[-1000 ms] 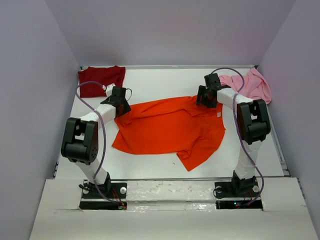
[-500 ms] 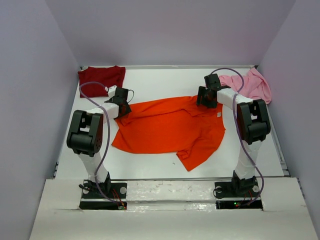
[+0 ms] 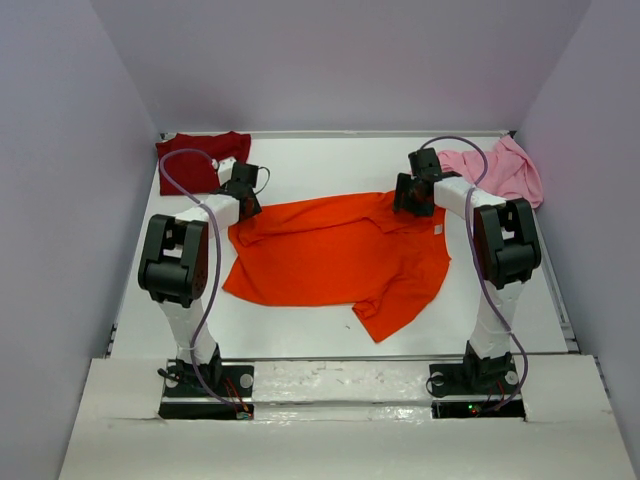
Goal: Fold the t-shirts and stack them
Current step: Fold the flattened tshirt in 1/3 of the way
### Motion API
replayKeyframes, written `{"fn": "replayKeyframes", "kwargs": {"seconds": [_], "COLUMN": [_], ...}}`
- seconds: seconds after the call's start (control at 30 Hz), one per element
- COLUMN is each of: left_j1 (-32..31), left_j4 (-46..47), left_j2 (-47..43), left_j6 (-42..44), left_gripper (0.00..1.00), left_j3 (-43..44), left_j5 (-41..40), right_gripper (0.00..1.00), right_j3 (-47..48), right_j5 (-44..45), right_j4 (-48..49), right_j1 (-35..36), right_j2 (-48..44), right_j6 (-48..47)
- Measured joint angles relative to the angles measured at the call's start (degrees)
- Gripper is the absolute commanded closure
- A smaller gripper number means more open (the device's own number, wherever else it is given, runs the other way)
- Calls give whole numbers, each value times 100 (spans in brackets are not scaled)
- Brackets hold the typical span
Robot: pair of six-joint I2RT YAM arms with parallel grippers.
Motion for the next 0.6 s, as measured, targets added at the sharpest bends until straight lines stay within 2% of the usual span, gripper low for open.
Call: {"fn": "replayKeyframes", "kwargs": {"seconds": [0.1,0.13,0.27,0.47,0.53,0.57,0.6], "left_j1": [28,39,107,227,254,258,267], "left_j4": [-66,-83,-101,-155,-164,-157,-160], "left_j2": [15,35,144,389,452,459,459], "left_j6": [87,111,168,247,256,258,262], "left_gripper": [45,51,65,80,87,98,100], "left_j3": [166,216,299,328,343,345,356], "left_j5": [-72,-98,-111,-81,-44,-31,-2], "right_gripper": [33,33,33,33,33,33,33], "right_j3": [-28,-28,-35,-37,-37,-37,-37], "right_j5": [0,0,4,24,28,28,28], "right_j4": [13,15,33,35,35,35,35], "right_j1": [0,0,0,0,0,0,0], "right_j2": [0,0,0,0,0,0,0], "right_j6": [-2,-2,-22,-42,-44,-44,-44]}}
